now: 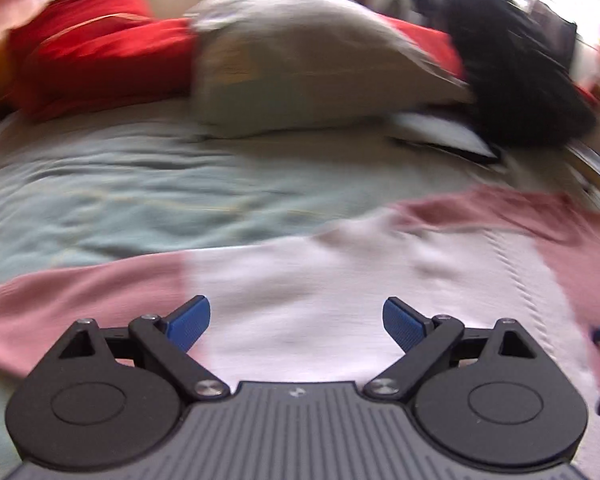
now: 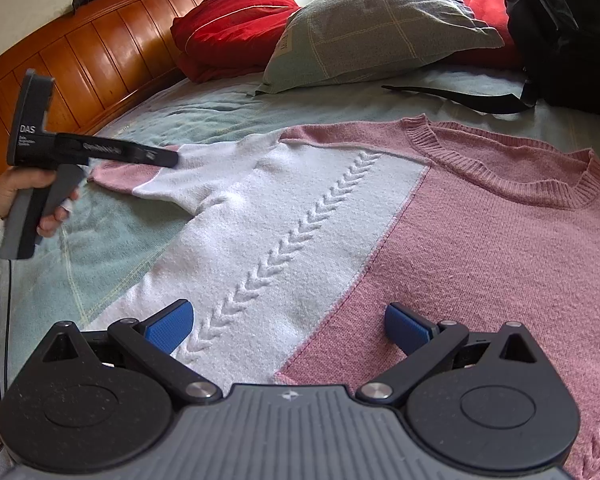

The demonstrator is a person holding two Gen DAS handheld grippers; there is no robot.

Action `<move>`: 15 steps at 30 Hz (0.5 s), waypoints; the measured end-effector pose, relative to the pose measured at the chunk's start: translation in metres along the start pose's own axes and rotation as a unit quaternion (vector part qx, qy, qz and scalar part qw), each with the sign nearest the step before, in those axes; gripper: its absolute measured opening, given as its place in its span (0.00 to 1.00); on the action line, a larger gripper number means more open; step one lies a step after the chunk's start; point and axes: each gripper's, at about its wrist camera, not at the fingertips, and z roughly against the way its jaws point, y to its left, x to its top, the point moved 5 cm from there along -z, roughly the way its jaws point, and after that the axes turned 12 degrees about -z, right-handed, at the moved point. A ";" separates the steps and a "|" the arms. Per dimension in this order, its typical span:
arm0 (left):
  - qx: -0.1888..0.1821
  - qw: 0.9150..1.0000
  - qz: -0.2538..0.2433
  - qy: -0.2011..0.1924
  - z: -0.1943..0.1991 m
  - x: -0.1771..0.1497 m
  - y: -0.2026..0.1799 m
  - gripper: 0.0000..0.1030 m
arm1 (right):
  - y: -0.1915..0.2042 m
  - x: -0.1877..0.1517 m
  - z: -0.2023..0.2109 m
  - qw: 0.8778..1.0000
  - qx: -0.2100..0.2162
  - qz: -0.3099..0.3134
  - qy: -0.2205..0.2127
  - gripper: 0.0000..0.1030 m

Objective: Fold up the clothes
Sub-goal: 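Lift the left gripper and hover it over the folded sleeve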

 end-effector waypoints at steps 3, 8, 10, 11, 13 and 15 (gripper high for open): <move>0.006 0.999 -0.040 0.022 -0.019 -0.008 -0.014 0.91 | -0.001 0.000 0.000 1.000 0.002 -0.002 0.000 1.00; -0.002 1.000 0.002 0.028 -0.014 -0.031 0.003 0.93 | -0.002 0.001 -0.001 1.000 0.006 -0.004 0.002 1.00; -0.003 1.000 0.002 0.030 -0.005 -0.037 0.005 0.93 | -0.002 0.000 -0.001 1.000 0.005 -0.004 0.002 1.00; -0.003 0.999 -0.003 0.034 0.000 -0.038 0.005 0.93 | -0.002 0.000 -0.001 1.000 0.004 -0.003 0.002 1.00; -0.001 0.999 -0.007 0.039 0.005 -0.033 0.001 0.93 | -0.002 0.000 -0.001 1.000 0.002 -0.002 0.002 1.00; -0.003 1.000 -0.008 0.014 0.010 -0.022 -0.002 0.93 | -0.001 -0.001 -0.001 1.000 0.000 0.000 0.001 1.00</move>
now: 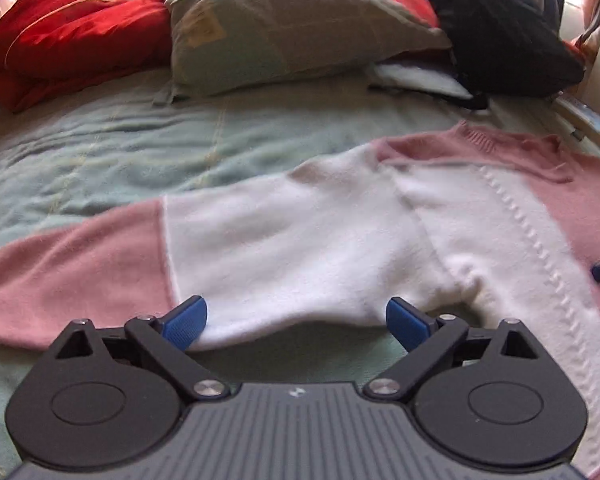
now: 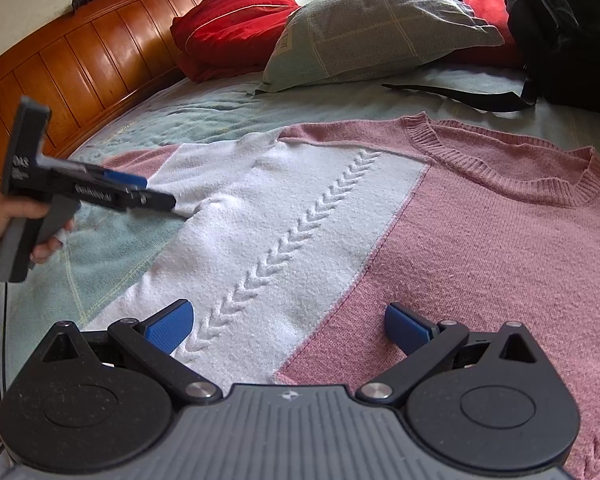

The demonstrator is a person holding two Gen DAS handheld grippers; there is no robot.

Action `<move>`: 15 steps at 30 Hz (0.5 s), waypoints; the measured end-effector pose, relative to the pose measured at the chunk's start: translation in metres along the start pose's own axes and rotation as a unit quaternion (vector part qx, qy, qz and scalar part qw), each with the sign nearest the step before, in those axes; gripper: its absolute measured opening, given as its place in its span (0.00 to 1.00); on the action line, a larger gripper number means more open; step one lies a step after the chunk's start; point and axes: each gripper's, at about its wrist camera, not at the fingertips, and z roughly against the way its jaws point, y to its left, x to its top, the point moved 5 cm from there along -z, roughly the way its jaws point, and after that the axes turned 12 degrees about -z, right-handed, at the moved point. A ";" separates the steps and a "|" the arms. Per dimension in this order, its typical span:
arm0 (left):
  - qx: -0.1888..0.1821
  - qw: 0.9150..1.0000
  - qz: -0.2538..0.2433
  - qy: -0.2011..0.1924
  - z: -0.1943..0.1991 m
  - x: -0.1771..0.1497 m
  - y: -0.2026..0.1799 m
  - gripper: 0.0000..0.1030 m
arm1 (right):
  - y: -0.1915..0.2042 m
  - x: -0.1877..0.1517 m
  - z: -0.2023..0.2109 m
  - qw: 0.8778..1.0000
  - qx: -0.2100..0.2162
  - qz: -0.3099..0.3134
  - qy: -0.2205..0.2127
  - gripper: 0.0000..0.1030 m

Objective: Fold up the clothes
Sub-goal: 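Lift the left gripper and hover it over the folded sleeve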

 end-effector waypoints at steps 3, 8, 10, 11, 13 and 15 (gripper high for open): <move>0.015 0.999 0.027 -0.022 -0.005 0.014 0.005 0.93 | 0.000 0.000 0.000 1.000 -0.002 0.002 0.000 1.00; 0.049 0.998 0.036 0.011 -0.021 -0.005 0.012 0.93 | -0.002 0.001 0.001 1.000 0.006 -0.005 0.001 1.00; 0.062 0.998 0.018 0.010 -0.017 -0.020 0.012 0.94 | -0.003 0.002 0.001 1.000 0.009 -0.008 0.002 1.00; 0.063 0.998 0.016 0.008 -0.012 -0.024 0.012 0.94 | -0.003 0.002 0.001 1.000 0.009 -0.008 0.002 1.00; 0.060 0.998 0.016 0.008 -0.004 -0.028 0.012 0.94 | -0.003 0.001 0.001 1.000 0.008 -0.007 0.002 1.00; 0.063 0.998 0.017 0.013 0.001 -0.022 0.014 0.94 | -0.002 0.001 0.000 1.000 0.005 -0.005 0.001 1.00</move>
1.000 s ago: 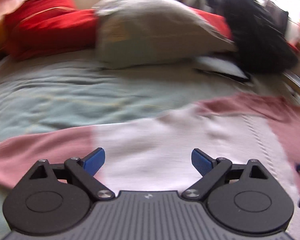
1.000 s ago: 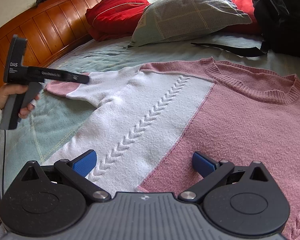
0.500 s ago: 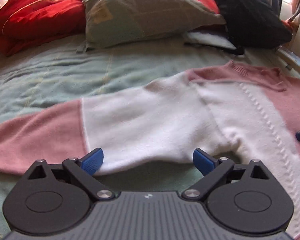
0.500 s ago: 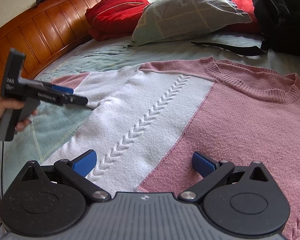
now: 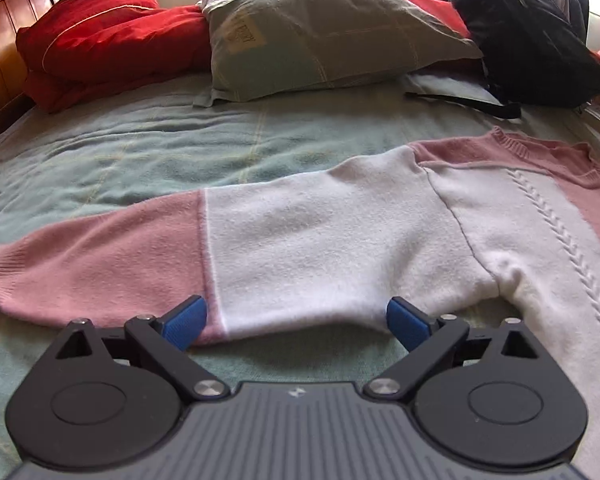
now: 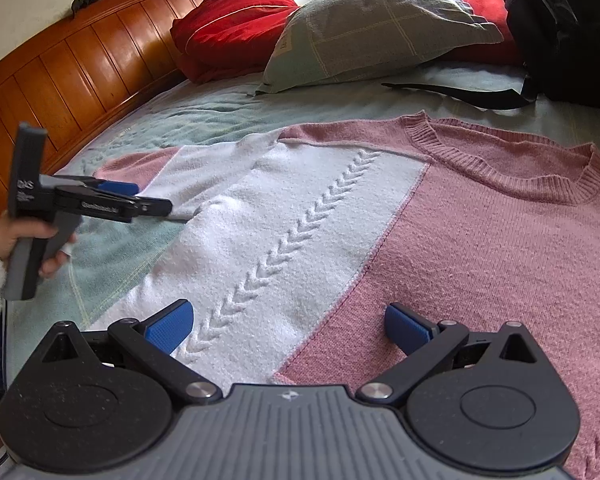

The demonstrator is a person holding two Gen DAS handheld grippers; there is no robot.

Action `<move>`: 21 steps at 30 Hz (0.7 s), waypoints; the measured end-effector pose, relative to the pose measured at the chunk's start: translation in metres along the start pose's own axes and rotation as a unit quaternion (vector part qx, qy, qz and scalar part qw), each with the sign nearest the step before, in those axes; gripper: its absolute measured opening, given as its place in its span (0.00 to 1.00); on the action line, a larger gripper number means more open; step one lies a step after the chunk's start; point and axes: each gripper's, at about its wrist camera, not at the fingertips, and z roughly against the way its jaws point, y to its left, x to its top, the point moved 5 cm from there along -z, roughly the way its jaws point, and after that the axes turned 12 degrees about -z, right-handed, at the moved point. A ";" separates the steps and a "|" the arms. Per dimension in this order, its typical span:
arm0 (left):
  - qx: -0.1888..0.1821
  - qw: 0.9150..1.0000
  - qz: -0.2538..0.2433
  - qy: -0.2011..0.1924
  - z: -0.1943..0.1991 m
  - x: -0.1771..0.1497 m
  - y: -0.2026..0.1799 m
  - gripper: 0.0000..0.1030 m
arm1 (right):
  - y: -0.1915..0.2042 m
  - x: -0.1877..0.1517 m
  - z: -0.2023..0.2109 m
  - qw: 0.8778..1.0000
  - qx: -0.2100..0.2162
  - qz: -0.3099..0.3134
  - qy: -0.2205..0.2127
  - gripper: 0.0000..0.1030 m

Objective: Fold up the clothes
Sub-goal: 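Lift the left gripper and hover it over the folded sleeve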

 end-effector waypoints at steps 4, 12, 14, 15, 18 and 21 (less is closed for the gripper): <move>0.001 0.999 0.033 -0.026 0.000 0.021 0.007 0.94 | 0.001 0.000 0.000 1.000 -0.006 0.005 -0.001 1.00; 0.042 0.999 0.000 0.006 -0.014 -0.002 0.004 0.94 | -0.001 0.001 0.002 1.000 0.003 -0.004 0.000 1.00; 0.044 0.999 0.007 0.009 -0.005 -0.007 0.008 0.94 | -0.002 0.001 0.002 1.000 0.005 -0.005 0.000 1.00; 0.044 0.999 0.012 0.011 0.000 -0.010 0.011 0.94 | -0.001 0.001 0.002 1.000 0.004 -0.005 0.000 1.00; 0.050 0.998 0.030 0.019 0.014 -0.001 0.010 0.93 | 0.000 0.001 0.002 1.000 0.003 -0.003 0.000 1.00; 0.019 1.000 0.005 -0.012 0.031 0.018 -0.017 0.93 | 0.000 0.001 0.004 1.000 0.003 -0.004 0.000 1.00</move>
